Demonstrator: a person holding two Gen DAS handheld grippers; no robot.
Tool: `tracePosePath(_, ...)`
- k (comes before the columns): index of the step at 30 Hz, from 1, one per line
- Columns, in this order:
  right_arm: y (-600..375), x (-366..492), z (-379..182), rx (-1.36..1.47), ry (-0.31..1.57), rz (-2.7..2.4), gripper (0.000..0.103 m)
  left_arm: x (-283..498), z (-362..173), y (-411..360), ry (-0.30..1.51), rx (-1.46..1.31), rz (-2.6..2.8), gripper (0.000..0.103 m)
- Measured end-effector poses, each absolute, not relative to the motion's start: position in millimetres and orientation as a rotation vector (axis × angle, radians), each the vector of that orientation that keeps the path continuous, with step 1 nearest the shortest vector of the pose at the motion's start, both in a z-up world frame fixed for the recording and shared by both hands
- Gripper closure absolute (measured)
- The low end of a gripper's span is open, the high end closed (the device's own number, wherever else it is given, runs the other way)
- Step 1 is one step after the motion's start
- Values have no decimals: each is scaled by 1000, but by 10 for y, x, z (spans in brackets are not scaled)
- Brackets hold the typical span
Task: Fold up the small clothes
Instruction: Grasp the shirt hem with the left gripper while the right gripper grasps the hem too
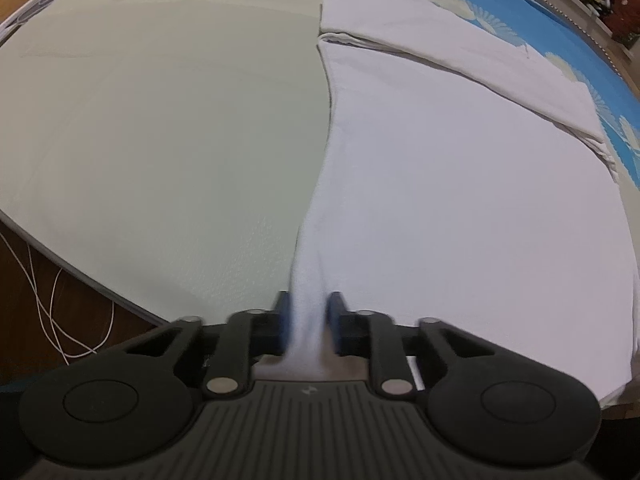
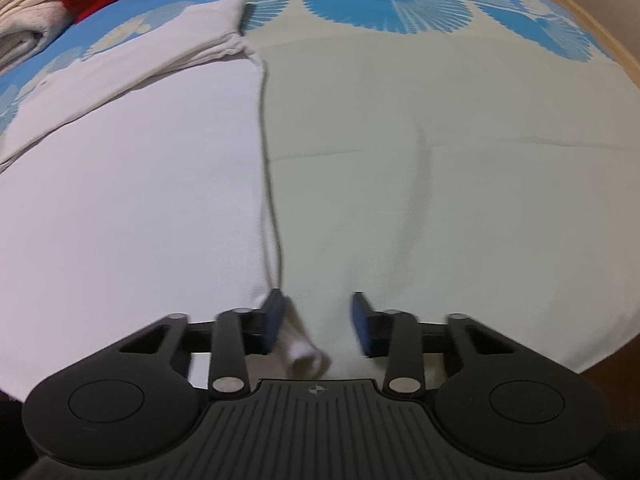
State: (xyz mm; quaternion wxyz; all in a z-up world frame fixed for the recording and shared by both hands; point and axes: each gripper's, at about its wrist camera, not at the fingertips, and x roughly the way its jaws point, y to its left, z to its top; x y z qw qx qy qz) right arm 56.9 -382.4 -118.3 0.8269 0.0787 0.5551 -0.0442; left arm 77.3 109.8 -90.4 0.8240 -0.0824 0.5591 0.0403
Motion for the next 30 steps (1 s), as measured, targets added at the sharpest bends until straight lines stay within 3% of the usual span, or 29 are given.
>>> tracePosePath(1,-3811,568,-1180,176,1180,-73,96,770,-899,1106,1185,-179,82,93)
tracePosePath(2,-3801,568,-1172,188,1177,-54,103,763,-882,1111,1179,-181,80,95)
tracePosePath(10,-3878,570,-1104,252,1142,-84,103,701,-764,1177,1149,-241,79,93)
tracePosePath(14,-3859,566,-1179,236,1191,-110,99,718,-846,1150,1205,-223,94,81)
tracePosePath(20,-3788,546,-1193,203,1192,-80,98,725,-890,1095,1218,-163,87,81)
tracePosePath(21,-3772,549,-1204,199,1191,-73,98,723,-888,1095,1217,-161,87,82)
tracePosePath(23,-3758,546,-1197,195,1183,-56,103,715,-883,1092,1209,-163,81,94)
tracePosePath(30,-3914,552,-1049,308,1085,-87,103,651,-782,1184,1164,-212,96,96)
